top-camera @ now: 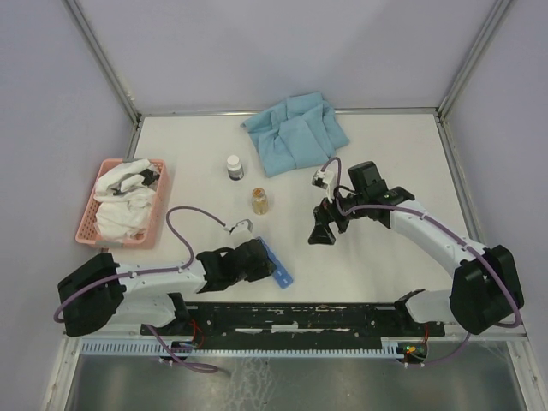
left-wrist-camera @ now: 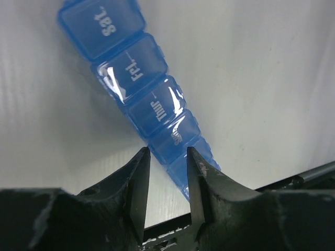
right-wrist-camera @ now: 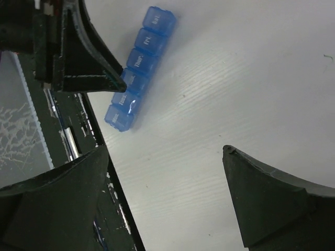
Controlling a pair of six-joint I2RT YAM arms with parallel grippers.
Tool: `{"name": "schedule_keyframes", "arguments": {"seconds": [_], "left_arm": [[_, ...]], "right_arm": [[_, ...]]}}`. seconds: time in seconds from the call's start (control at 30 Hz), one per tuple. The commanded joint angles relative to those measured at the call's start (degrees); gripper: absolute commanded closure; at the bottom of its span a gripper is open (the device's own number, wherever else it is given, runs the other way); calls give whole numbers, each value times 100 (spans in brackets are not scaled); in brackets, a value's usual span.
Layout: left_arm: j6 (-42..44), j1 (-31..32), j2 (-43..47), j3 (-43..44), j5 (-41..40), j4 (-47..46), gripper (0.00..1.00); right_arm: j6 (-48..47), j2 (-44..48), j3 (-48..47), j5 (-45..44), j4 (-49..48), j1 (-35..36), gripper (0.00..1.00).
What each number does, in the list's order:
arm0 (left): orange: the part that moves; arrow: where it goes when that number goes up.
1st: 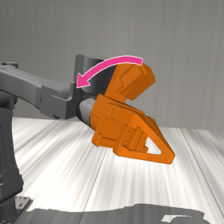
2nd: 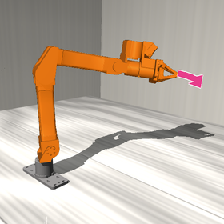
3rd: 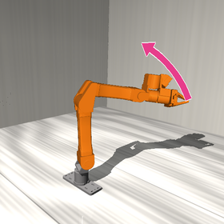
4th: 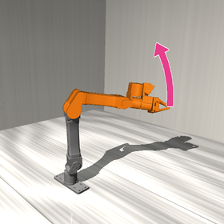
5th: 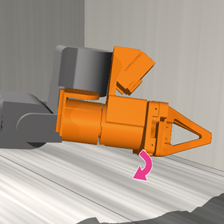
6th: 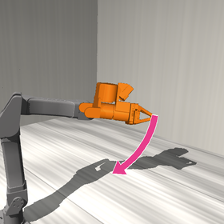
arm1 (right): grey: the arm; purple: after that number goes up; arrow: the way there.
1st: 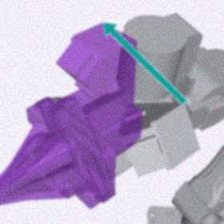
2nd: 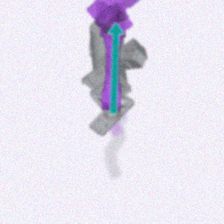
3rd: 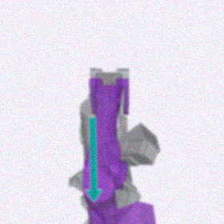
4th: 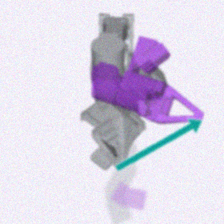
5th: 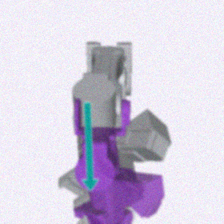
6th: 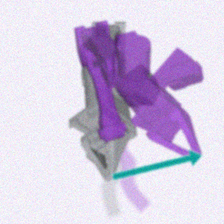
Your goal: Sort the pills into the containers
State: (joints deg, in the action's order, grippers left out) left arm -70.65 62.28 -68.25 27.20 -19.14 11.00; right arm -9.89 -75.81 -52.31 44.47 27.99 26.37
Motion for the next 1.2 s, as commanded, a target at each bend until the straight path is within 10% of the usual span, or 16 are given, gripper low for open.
{"name": "schedule_keyframes", "arguments": {"seconds": [0.0,0.5,0.97,1.17], "left_arm": [[602,56,-261,-190,319,-1754,58],[2586,59,-1308,305,1158,-4208,51],[3944,-1347,547,-2,1441,-1570,40],[4249,-2074,-43,157,1926,-1760,58]], "right_arm": [[380,-49,-473,-809,24,-26,2],[-1028,506,-705,-63,939,-702,7],[-4008,516,-246,1299,2129,-566,33],[-5291,315,-108,991,2572,-405,57]]}}
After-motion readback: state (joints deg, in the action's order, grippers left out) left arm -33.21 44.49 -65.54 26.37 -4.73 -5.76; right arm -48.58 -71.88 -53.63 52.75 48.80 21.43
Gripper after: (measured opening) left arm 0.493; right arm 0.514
